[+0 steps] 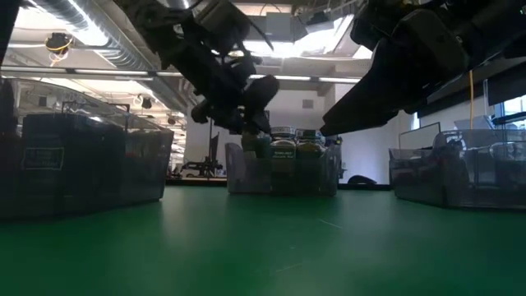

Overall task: Sort spices by type
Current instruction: Put the green seasoning bottle into the top black bin, then put the red seasoning can into the right black bin

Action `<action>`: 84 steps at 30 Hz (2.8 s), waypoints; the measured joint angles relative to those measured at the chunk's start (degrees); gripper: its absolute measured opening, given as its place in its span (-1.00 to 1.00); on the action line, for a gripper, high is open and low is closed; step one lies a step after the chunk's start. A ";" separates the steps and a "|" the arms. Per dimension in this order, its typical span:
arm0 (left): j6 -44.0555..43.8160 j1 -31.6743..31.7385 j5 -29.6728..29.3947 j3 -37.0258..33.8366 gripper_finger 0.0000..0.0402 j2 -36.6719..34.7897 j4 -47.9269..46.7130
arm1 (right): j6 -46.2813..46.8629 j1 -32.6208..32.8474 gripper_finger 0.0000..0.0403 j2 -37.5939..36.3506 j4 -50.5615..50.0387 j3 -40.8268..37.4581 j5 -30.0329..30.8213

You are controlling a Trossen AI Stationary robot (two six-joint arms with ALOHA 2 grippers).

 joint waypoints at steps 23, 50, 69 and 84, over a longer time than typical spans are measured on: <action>-0.55 0.31 -0.05 0.00 0.09 2.57 -0.07 | 0.00 0.00 0.70 0.02 -0.44 0.00 0.01; 3.17 -10.26 9.00 0.24 0.41 -19.91 -15.37 | 0.22 0.00 0.70 0.00 -0.81 -0.02 -0.02; -3.59 -32.83 9.41 0.24 0.41 -22.50 -26.30 | 0.15 0.00 0.70 0.00 -0.72 -0.02 -0.03; -9.64 -42.22 7.63 0.24 0.41 -22.47 -27.78 | 0.00 0.00 0.70 0.01 -0.72 -0.02 -0.02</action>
